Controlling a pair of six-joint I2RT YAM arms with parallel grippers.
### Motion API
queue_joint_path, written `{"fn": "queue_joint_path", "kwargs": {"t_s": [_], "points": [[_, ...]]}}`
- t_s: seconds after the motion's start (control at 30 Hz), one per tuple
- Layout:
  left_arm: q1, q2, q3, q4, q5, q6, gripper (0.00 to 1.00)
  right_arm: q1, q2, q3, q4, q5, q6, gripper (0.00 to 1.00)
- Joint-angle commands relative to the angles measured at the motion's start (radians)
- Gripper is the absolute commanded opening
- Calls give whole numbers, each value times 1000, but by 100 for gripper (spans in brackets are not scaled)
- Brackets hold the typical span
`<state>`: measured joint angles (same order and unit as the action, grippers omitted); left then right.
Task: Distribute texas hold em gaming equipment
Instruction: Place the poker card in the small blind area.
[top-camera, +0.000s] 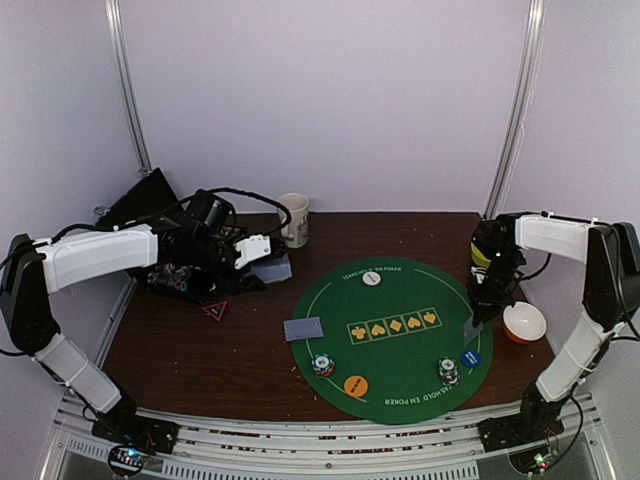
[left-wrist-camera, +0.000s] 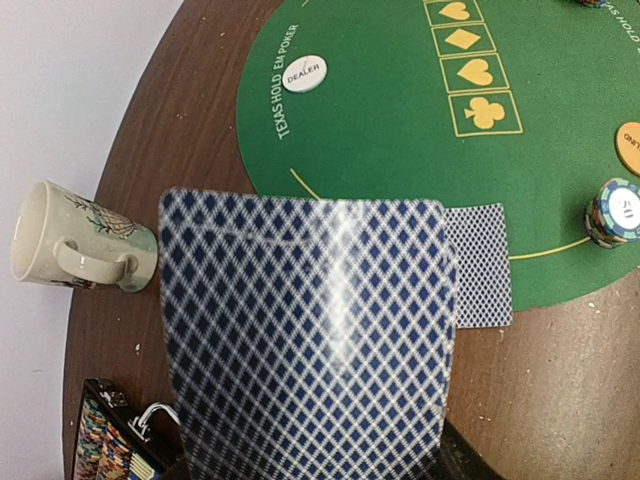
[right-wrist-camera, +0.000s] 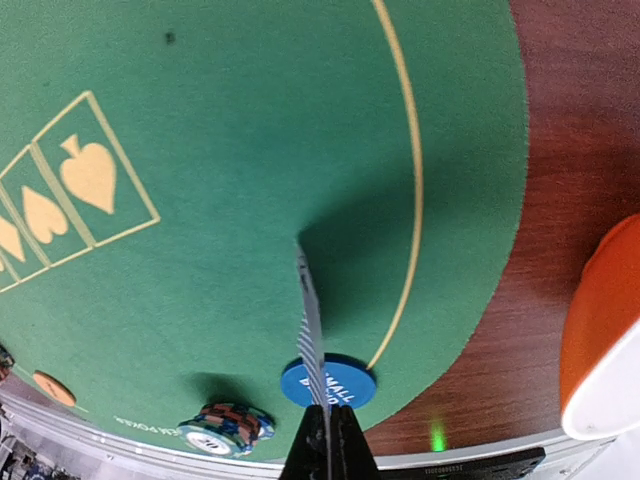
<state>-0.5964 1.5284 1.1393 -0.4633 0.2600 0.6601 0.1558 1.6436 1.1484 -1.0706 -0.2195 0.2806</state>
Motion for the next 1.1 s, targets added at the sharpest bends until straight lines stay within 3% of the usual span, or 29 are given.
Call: {"fn": "queue_joint_path", "kwargs": {"t_s": [0.0, 0.33, 0.57, 0.87, 0.97, 1.07], "points": [[7, -26, -11, 58, 36, -1, 54, -19, -39, -44, 14, 89, 117, 0], [7, -46, -26, 62, 25, 5, 54, -22, -64, -100, 112, 146, 212, 0], [7, -48, -26, 62, 22, 6, 54, -21, -130, -145, 225, 56, 288, 0], [7, -57, -29, 63, 19, 9, 54, -22, -123, -170, 210, 100, 277, 0], [7, -57, -30, 62, 20, 9, 54, -22, -123, -163, 191, 160, 271, 8], [7, -59, -32, 61, 19, 10, 54, -22, -117, -164, 179, 186, 261, 23]]}}
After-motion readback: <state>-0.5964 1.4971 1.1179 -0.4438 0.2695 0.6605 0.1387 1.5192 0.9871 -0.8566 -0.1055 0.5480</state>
